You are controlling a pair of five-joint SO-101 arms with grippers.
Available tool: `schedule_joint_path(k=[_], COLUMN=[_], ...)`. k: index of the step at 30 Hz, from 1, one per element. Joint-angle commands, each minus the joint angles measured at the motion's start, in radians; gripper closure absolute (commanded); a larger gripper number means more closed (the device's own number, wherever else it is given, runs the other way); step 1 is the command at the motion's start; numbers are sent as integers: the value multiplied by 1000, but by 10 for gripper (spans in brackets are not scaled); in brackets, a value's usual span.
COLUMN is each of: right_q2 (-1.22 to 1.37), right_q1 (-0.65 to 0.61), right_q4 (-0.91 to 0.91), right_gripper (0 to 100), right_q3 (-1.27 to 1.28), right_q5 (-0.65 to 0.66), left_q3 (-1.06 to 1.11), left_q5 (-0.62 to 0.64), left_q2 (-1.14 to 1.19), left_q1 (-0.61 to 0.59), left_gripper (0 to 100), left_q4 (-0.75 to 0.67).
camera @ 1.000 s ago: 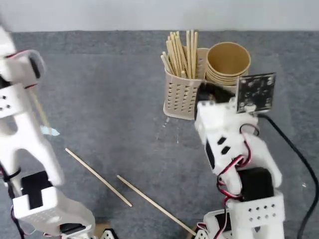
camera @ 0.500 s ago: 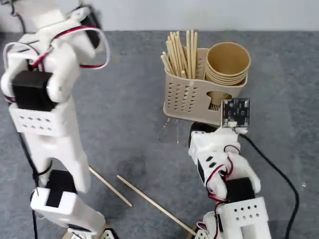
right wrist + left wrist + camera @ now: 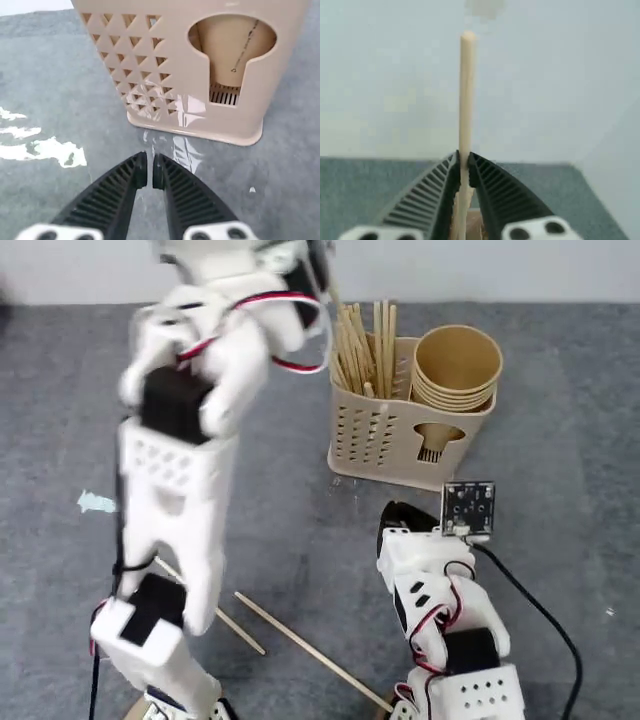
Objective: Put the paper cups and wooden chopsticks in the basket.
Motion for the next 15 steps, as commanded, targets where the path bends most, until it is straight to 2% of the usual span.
schedule_joint_path(k=[1,3,8,12,15], right_q2=[-56,-62,-62,-62,-62], right_q1=[-7,-7,-7,-8,-12], right_q4=[-18,-16,-16,-13,50], right_gripper=[958,958,957,957,957], right_q3=[2,3,3,3,-26], right_q5=[14,21,38,41,54], left_q3=[7,5,-4,-51,-90], left_q5=[3,-12,-25,-26,-26], left_q2=[14,31,41,-11,-63], left_q1=[6,9,37,31,-3], left_gripper=[984,948,780,765,765], left_q4=[-29,2,75,103,186])
